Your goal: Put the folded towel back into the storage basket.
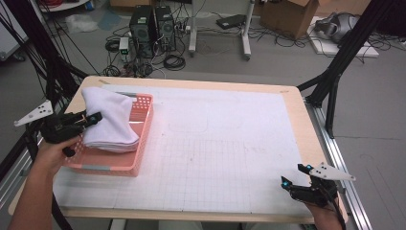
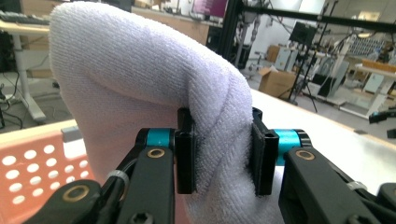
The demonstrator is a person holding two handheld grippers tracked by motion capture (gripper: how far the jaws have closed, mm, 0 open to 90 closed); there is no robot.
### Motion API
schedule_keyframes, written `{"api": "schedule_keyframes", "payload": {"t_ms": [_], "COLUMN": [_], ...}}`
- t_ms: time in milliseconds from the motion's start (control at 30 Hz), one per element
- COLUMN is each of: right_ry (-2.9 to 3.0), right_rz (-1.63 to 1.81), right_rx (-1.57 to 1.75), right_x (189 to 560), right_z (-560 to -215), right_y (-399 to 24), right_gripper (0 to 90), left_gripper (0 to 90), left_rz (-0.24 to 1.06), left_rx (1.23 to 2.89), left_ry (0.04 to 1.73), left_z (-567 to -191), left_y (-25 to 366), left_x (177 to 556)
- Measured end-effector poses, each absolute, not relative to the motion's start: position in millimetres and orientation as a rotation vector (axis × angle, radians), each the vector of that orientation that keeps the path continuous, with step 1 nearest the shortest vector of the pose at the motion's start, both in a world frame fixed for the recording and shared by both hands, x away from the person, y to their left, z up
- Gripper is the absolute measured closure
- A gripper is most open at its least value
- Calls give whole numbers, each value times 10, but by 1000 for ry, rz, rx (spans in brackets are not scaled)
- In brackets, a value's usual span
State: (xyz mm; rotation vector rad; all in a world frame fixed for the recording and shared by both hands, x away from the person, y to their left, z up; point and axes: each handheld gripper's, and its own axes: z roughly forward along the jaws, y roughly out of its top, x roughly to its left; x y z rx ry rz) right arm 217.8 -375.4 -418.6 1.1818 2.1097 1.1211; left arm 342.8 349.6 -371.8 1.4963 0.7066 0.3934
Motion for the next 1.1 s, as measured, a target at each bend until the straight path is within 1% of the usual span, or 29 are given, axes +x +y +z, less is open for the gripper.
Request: {"api": "schedule_keyframes", "payload": {"t_ms": [233,433,800,900,1100], "right_ry": [2109,2108,2106,2107,2114], "right_rz": [1120,1123,1121,1120,1118], "right_rx": [1182,1177,1180,1179,1172], "right_x": [2171,2173,2160,2161,2170], "right_z": [-4184,-4178,-4171,-4174,-4183], "right_y": [-3759,-3751,-3768,-3764,-3741], "right_gripper": [195,195,195,195,195], "left_gripper": [668,663,662,651,634], "left_rz": [397,399,457,490,473], "left_rx": [1537,1568,1654,1718,1796], "left_ry": [772,774,782,815,884], "left_z": [-3756,-3763,-3763,-3738,-3727], "left_y": [3449,3395,3319,3303,3278], "left_x": [3454,3458,3421,3401,3407]}}
